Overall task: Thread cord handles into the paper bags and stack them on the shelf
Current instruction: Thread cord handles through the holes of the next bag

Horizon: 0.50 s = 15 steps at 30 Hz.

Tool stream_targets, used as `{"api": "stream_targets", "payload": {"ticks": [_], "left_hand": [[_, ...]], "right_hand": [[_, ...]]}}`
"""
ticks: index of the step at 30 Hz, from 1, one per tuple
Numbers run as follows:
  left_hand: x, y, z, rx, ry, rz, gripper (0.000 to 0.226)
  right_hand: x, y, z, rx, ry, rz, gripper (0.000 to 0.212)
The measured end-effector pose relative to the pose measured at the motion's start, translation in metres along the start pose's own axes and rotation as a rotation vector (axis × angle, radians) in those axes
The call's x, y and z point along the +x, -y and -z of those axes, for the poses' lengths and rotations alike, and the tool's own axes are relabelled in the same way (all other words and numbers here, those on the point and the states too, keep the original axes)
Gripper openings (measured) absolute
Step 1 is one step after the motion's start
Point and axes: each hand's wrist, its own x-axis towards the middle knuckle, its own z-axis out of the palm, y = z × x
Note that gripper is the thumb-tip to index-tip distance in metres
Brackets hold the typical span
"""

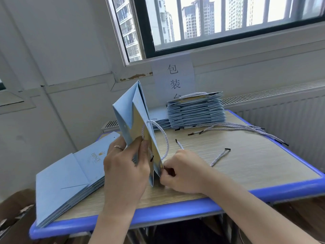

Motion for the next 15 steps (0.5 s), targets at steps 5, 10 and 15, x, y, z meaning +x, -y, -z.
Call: {"api": "stream_targets", "payload": {"ticks": [5,10,15], "left_hand": [[0.003,-0.006,-0.009,-0.020,-0.001,0.009,0.014],[-0.006,-0.003,-0.018,-0.019,0.045,0.083,0.016],[-0.008,0.001,-0.015,-0.042,0.092,0.133,0.014]], "right_hand": [[0.000,0.000,-0.002,0.014,0.014,-0.012,0.039],[0.000,0.000,-0.001,0.050,0.033,-0.017,0.040],[0.000,0.001,0.001,0.054,0.047,-0.007,0.044]]}}
